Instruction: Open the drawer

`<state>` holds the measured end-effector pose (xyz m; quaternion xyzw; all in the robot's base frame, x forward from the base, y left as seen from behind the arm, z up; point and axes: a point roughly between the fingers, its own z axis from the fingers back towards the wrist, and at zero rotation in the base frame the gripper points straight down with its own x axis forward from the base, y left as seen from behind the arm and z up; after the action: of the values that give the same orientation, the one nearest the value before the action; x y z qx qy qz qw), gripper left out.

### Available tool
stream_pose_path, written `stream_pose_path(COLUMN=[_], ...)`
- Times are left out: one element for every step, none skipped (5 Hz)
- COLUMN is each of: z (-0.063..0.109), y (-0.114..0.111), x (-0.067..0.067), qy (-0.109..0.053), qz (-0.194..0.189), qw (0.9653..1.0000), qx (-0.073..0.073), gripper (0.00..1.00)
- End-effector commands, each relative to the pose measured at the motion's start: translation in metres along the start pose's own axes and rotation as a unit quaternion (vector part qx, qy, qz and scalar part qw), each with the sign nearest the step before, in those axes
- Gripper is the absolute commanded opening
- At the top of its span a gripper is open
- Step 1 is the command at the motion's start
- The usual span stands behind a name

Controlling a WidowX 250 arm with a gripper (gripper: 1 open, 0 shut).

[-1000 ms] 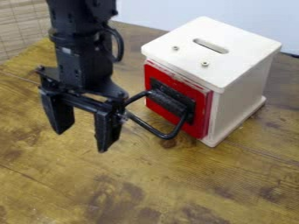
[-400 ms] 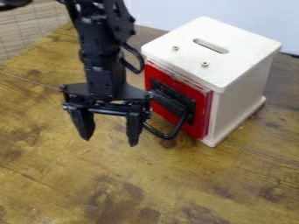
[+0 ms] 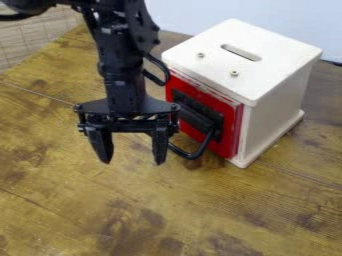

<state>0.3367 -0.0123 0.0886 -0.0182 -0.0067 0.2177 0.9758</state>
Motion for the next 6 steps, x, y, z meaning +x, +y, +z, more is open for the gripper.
stream_pose_path(z=[0.017,0.014,0.011,0.008,0.005,0.003], y=[-0.004,-0.004,-0.003,-0.003,-0.002,-0.001], x=[0.012,0.015,0.019,0.025,0.031,0.036], qy=[-0.030,-0.031,-0.032,-0.037,-0.041,-0.044], qz=[0.024,0.050,0.075,0.102,0.124,0.148], qw=[0.9991,0.9981,0.9964,0.9938,0.9910,0.9874], qx=[-0.017,-0.019,-0.022,-0.028,-0.031,-0.035], gripper=[1.00,1.00,1.00,1.00,1.00,1.00])
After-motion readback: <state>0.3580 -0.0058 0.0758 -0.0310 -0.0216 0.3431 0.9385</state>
